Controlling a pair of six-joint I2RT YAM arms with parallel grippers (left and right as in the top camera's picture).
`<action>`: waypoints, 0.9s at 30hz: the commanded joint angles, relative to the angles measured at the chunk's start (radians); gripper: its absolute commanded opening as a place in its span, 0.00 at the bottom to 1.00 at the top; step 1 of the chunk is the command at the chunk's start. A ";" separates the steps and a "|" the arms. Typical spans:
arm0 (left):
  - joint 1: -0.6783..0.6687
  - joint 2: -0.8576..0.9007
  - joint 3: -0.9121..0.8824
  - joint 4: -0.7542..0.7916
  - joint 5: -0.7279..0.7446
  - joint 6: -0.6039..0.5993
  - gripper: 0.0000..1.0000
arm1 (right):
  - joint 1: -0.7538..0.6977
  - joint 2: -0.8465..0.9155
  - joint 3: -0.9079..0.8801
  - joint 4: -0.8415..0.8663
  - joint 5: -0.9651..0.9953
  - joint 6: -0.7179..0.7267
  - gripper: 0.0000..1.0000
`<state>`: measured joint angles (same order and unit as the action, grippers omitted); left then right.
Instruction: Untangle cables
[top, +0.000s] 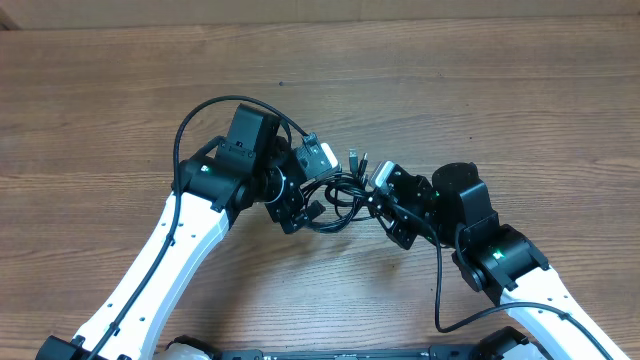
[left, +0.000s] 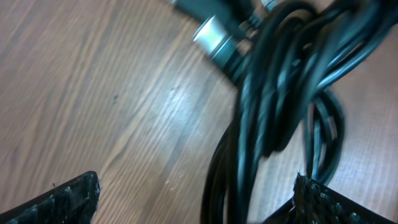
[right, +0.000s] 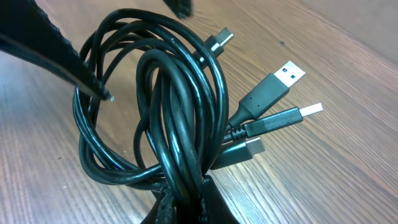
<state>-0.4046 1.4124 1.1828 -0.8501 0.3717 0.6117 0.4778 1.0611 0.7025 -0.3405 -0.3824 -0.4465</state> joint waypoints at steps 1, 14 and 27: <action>-0.001 0.005 0.020 -0.015 0.128 0.074 1.00 | -0.002 -0.025 0.040 0.010 -0.056 -0.035 0.04; -0.001 0.005 0.020 -0.112 0.232 0.179 0.49 | -0.002 -0.025 0.040 0.019 -0.029 -0.036 0.04; -0.001 0.005 0.020 -0.114 0.298 0.178 0.04 | -0.003 -0.025 0.039 0.016 0.035 -0.038 0.04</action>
<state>-0.3988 1.4124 1.1828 -0.9577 0.5686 0.7666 0.4782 1.0515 0.7025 -0.3370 -0.3878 -0.4911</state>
